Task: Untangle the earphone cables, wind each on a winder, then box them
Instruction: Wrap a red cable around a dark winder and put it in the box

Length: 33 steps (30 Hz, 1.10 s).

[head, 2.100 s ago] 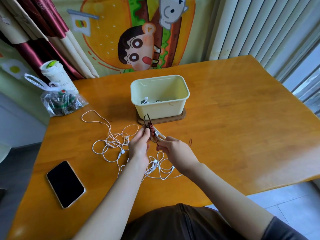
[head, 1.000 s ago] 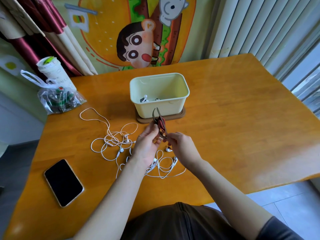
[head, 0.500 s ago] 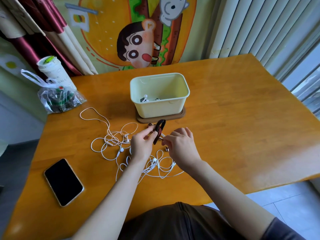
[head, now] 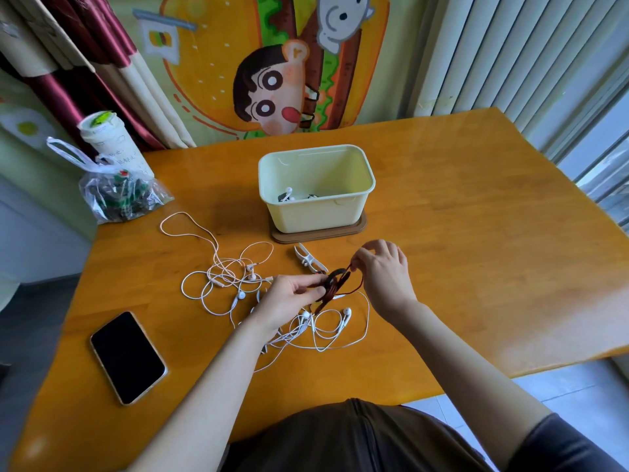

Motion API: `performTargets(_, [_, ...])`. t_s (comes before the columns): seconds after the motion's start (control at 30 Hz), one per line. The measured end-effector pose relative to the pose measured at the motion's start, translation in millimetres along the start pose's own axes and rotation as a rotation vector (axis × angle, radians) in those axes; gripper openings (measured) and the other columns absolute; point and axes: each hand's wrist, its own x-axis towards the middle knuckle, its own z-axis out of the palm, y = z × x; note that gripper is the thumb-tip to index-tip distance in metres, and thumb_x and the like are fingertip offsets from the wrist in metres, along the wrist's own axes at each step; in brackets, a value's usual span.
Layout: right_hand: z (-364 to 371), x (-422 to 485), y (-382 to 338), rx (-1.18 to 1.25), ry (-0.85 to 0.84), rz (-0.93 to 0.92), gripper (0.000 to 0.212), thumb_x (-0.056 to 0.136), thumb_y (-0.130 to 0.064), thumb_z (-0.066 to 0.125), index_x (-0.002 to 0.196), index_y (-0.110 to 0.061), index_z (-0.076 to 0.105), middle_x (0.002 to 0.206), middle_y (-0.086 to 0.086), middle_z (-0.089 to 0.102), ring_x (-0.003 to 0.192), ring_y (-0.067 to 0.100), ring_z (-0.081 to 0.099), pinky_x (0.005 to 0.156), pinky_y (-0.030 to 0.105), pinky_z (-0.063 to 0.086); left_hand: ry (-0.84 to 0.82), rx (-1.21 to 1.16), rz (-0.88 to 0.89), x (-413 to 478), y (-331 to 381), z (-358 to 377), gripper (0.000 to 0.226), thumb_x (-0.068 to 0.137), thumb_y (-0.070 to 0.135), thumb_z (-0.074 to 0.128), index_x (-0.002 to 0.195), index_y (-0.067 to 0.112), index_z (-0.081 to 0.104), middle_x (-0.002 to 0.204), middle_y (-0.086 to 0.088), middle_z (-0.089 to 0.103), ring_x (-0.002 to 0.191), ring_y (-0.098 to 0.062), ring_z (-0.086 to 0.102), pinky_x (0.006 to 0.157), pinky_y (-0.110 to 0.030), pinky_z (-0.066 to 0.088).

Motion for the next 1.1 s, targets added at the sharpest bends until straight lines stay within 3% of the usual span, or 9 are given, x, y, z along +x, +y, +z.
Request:
performTargets(0.13, [4, -3, -5, 0.131, -0.021, 0.023, 0.02, 0.099, -0.02, 0.044, 0.096, -0.016, 0.063, 0.12, 0.006, 0.051, 0.113, 0.028, 0.044, 0.093, 0.037, 0.035, -0.008, -0.489, -0.068, 0, 8, 9, 0.026, 0.092, 0.003, 0.053, 0.107, 0.018, 0.067, 0.086, 0.009, 0.073, 0.075, 0.002, 0.062, 0.069, -0.018, 0.039])
performTargets(0.27, [10, -6, -12, 0.205, -0.025, 0.017, 0.02, 0.099, -0.019, 0.044, 0.093, -0.015, 0.063, 0.116, 0.006, 0.053, 0.109, 0.027, 0.045, 0.086, 0.036, 0.036, 0.046, -0.716, -0.078, 6, 12, 13, 0.031, 0.092, 0.007, 0.052, 0.088, 0.024, 0.078, 0.086, 0.004, 0.072, 0.083, -0.012, 0.053, 0.073, -0.027, 0.035])
performTargets(0.4, [18, -9, -21, 0.26, -0.037, -0.024, 0.02, 0.098, -0.018, 0.047, 0.092, -0.013, 0.065, 0.112, 0.007, 0.055, 0.104, 0.028, 0.046, 0.084, 0.036, 0.038, 0.077, -0.931, -0.065, 10, 19, 14, 0.023, 0.096, 0.01, 0.045, 0.104, 0.015, 0.066, 0.1, -0.006, 0.067, 0.091, -0.016, 0.057, 0.081, -0.025, 0.044])
performTargets(0.47, [20, -11, -24, 0.267, -0.042, -0.029, 0.02, 0.097, -0.019, 0.049, 0.091, -0.012, 0.067, 0.11, 0.008, 0.055, 0.104, 0.029, 0.047, 0.084, 0.036, 0.037, 0.087, -1.013, -0.038, 11, 24, 13, 0.025, 0.099, 0.011, 0.039, 0.114, 0.011, 0.059, 0.105, -0.006, 0.064, 0.087, -0.013, 0.058, 0.068, -0.018, 0.05])
performTargets(0.7, [24, -18, -33, 0.194, -0.022, -0.144, 0.022, 0.093, -0.01, 0.049, 0.079, -0.009, 0.065, 0.107, 0.016, 0.061, 0.12, 0.04, 0.047, 0.102, 0.05, 0.036, 0.4, -0.889, -0.083, 21, 19, 12, 0.036, 0.097, 0.015, 0.05, 0.132, 0.01, 0.054, 0.096, -0.001, 0.062, 0.078, -0.008, 0.052, 0.069, -0.019, 0.039])
performTargets(0.83, [22, -15, -33, 0.153, -0.111, -0.187, 0.022, 0.097, -0.005, 0.04, 0.087, -0.014, 0.058, 0.091, 0.008, 0.063, 0.097, 0.023, 0.053, 0.113, 0.036, 0.022, 0.445, -0.897, -0.105, 20, 20, 15, 0.033, 0.096, 0.017, 0.052, 0.129, 0.012, 0.056, 0.096, -0.002, 0.061, 0.081, -0.01, 0.052, 0.071, -0.02, 0.042])
performTargets(0.9, [21, -14, -33, 0.203, -0.134, -0.167, 0.022, 0.096, -0.002, 0.039, 0.084, -0.015, 0.053, 0.083, 0.007, 0.065, 0.078, 0.019, 0.049, 0.105, 0.033, 0.03, 0.407, -0.96, -0.119, 19, 23, 15, 0.033, 0.096, 0.018, 0.051, 0.128, 0.012, 0.056, 0.098, -0.003, 0.061, 0.081, -0.011, 0.052, 0.072, -0.02, 0.042])
performTargets(0.97, [20, -15, -33, 0.239, -0.125, -0.147, 0.021, 0.096, -0.003, 0.04, 0.086, -0.011, 0.056, 0.077, 0.009, 0.063, 0.074, 0.022, 0.05, 0.081, 0.031, 0.039, 0.387, -1.012, -0.124, 20, 24, 15, 0.034, 0.096, 0.018, 0.051, 0.129, 0.01, 0.055, 0.095, -0.003, 0.059, 0.075, -0.009, 0.048, 0.068, -0.019, 0.041])
performTargets(1.1, [14, -18, -35, 0.168, -0.134, -0.203, 0.02, 0.095, -0.003, 0.041, 0.096, -0.009, 0.06, 0.081, 0.003, 0.058, 0.082, 0.024, 0.053, 0.063, 0.025, 0.029, 0.424, -0.992, -0.127, 21, 19, 16, 0.035, 0.096, 0.017, 0.052, 0.13, 0.008, 0.054, 0.087, 0.0, 0.058, 0.07, -0.008, 0.048, 0.067, -0.018, 0.043])
